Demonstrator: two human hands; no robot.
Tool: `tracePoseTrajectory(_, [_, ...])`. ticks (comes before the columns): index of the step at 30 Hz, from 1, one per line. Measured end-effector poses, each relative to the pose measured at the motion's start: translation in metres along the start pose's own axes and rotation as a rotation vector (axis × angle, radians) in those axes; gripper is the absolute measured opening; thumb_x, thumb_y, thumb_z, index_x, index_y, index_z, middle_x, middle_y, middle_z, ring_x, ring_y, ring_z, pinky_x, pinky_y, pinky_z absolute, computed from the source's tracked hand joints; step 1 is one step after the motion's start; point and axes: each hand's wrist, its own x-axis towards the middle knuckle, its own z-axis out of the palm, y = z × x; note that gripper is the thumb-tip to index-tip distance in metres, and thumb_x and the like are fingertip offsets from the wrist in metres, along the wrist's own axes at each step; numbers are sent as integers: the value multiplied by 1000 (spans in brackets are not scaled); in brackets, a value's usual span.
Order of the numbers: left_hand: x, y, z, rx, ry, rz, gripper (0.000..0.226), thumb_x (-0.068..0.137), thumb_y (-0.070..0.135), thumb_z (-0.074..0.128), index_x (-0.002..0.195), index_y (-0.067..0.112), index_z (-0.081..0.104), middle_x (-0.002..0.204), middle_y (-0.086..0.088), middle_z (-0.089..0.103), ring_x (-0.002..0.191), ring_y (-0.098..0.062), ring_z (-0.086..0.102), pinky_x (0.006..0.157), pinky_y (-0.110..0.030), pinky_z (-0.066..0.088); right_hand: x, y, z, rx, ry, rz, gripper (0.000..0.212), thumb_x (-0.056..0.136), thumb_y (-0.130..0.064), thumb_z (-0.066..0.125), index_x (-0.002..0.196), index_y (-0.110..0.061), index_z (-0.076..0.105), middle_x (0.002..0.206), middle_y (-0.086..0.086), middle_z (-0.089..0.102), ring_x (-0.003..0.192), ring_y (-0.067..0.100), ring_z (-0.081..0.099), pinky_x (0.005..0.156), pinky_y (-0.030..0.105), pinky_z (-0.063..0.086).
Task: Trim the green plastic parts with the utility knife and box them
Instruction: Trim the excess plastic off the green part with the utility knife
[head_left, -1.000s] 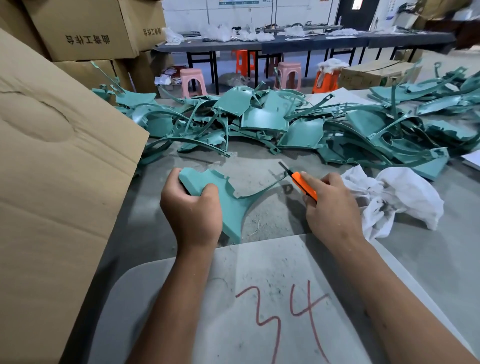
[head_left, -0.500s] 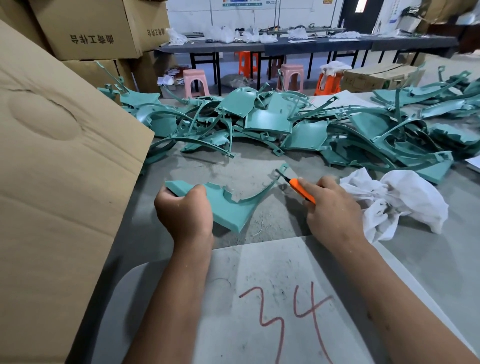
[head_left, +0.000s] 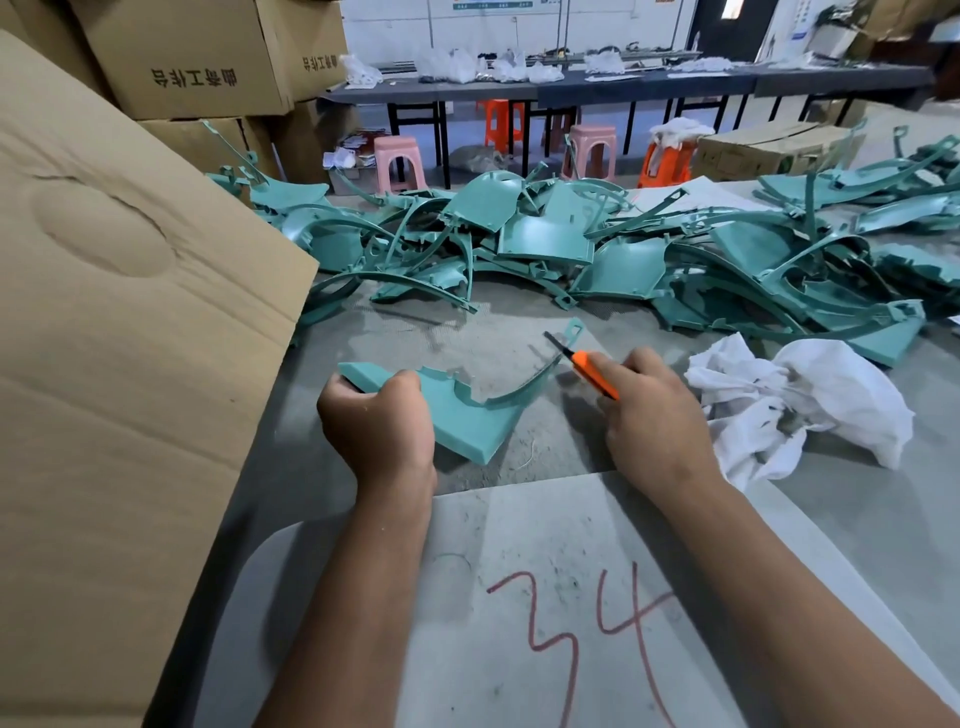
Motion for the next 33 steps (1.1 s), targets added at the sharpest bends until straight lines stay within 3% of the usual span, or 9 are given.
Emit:
tracePoseTrajectory(3, [-1,0,0,-4,5,17,20,73,-6,59,71,13,54,71,0,66,60,-16,65,54,-26,52,-2,-3,-2,6,-66,-34,45,99,-13,58,139,-33,60,97,-3,48,82,21,49,69,37,43])
tracePoseTrajectory(7, [4,-3,-1,-21,24,-50,19,75,-4,61,74,14,55,78,-3,68,67,-17,70,50,-25,53,-15,-7,-12,307,-276,-270,42,99,-30,60,140,-38,61,95,-17,46,89,10,52,79,33,46])
tracePoseTrajectory(9, [6,-4,-3,-44,33,-82,19,75,-4,62,76,13,55,80,-5,68,67,-19,70,45,-23,52,-14,-6,-13,387,-324,-311,43,98,-24,66,139,-37,63,94,-16,48,89,7,52,80,31,44])
tracePoseTrajectory(15, [4,-5,-4,-11,-27,28,17,71,-2,62,76,14,58,79,-5,70,72,-26,73,57,-36,61,-6,-6,-8,-40,-84,-3,48,99,-12,56,142,-33,57,102,-2,48,87,27,54,70,38,46])
tracePoseTrajectory(18, [2,-6,-4,14,-55,114,13,68,2,59,75,13,58,76,-3,69,65,-21,68,56,-35,57,-11,-5,-10,177,-186,-166,45,99,-13,60,139,-34,62,97,-9,49,88,17,53,78,39,46])
tracePoseTrajectory(22, [6,-11,-6,27,-50,138,14,65,5,59,75,16,59,75,0,69,64,-20,68,57,-35,58,-10,3,-18,475,-321,-282,46,96,-10,70,136,-31,67,92,-12,52,88,7,53,80,24,40])
tracePoseTrajectory(27, [11,-14,-9,141,-138,163,12,64,13,62,73,19,58,70,8,67,58,-6,64,54,-29,53,-6,-1,-7,-20,-93,15,38,102,-18,55,138,-28,57,102,-2,48,85,28,55,71,40,48])
tracePoseTrajectory(31, [11,-15,-10,180,-123,224,12,65,14,63,75,19,58,71,8,68,59,-7,64,58,-26,52,-6,2,-14,324,-291,-220,42,97,-14,66,134,-33,66,92,-13,51,88,11,53,80,31,43])
tracePoseTrajectory(33, [13,-16,-12,207,-132,228,12,68,11,65,74,19,59,66,10,67,53,1,60,55,-23,48,-7,6,-16,436,-268,-252,45,95,-8,68,134,-31,68,91,-12,54,86,6,53,80,25,43])
